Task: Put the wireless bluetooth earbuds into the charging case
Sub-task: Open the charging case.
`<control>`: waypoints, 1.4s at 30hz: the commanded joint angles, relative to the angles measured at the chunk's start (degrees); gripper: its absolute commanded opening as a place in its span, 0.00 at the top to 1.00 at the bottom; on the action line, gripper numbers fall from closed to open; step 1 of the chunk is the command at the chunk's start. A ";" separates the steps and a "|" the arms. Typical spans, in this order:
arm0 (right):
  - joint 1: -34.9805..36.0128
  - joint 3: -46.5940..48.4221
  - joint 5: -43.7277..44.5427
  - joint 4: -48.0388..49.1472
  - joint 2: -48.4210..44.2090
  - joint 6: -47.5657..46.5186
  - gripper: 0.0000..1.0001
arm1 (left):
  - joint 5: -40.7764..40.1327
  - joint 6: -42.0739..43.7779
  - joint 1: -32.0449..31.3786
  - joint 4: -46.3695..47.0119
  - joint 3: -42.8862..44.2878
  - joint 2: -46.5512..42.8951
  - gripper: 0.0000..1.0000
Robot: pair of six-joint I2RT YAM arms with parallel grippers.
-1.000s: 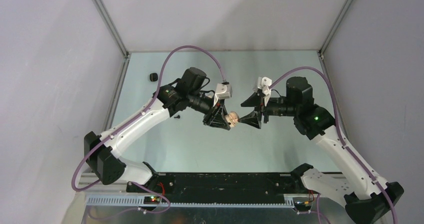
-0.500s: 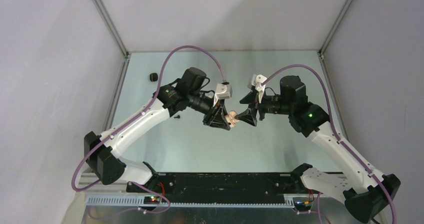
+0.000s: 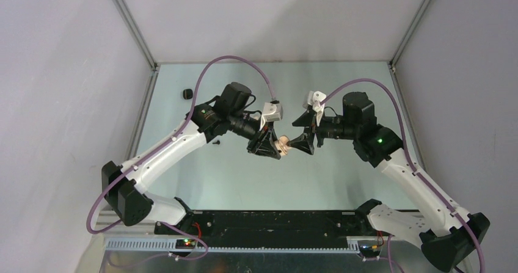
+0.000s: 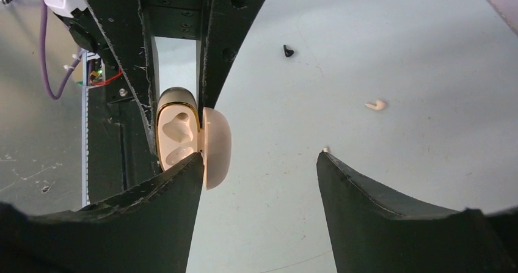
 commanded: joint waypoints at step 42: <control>-0.86 14.62 -6.89 -5.51 3.60 1.49 0.21 | -0.89 2.76 13.02 -0.16 0.95 -9.04 1.00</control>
